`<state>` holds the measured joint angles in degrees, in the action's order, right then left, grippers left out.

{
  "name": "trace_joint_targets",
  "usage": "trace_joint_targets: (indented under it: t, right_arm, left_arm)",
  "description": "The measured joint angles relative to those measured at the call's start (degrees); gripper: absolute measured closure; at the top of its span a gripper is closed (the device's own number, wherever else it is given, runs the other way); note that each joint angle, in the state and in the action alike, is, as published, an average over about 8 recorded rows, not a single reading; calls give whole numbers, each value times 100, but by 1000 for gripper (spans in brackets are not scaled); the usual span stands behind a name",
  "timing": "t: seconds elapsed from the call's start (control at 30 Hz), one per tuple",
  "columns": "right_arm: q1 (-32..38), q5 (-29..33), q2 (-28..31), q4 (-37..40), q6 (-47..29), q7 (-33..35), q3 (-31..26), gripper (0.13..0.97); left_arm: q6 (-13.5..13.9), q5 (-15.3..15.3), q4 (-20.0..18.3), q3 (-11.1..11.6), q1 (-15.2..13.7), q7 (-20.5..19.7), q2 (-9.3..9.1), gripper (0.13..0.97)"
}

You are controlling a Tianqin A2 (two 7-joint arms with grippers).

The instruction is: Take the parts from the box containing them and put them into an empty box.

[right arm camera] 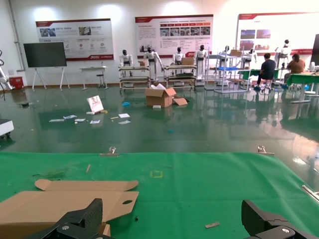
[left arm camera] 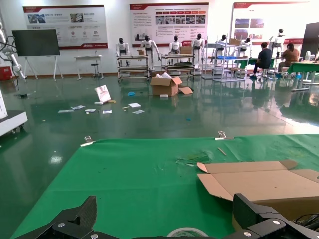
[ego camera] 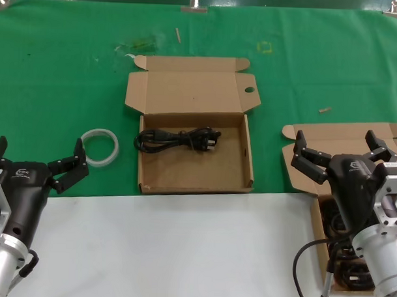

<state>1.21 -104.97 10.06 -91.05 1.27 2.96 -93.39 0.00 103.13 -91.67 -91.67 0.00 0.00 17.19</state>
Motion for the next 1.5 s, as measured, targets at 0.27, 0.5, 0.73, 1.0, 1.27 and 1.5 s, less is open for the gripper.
trace_joint_targets:
  t: [0.27, 0.5, 0.73, 1.0, 1.27, 1.5]
  right_arm:
    - [0, 0, 0, 0, 0, 0, 0, 129]
    - [0, 0, 0, 0, 0, 0, 0, 129]
    - [0, 0, 0, 0, 0, 0, 0, 129]
    - [0, 0, 0, 0, 0, 0, 0, 129]
    - [0, 0, 0, 0, 0, 0, 0, 129]
    - [0, 0, 0, 0, 0, 0, 0, 129]
  left_arm:
    - [0, 0, 0, 0, 0, 0, 0, 132]
    - [0, 0, 0, 0, 0, 0, 0, 132]
    - [0, 0, 0, 0, 0, 0, 0, 132]
    - [0, 0, 0, 0, 0, 0, 0, 132]
    - [0, 0, 0, 0, 0, 0, 0, 132]
    - [0, 0, 0, 0, 0, 0, 0, 132]
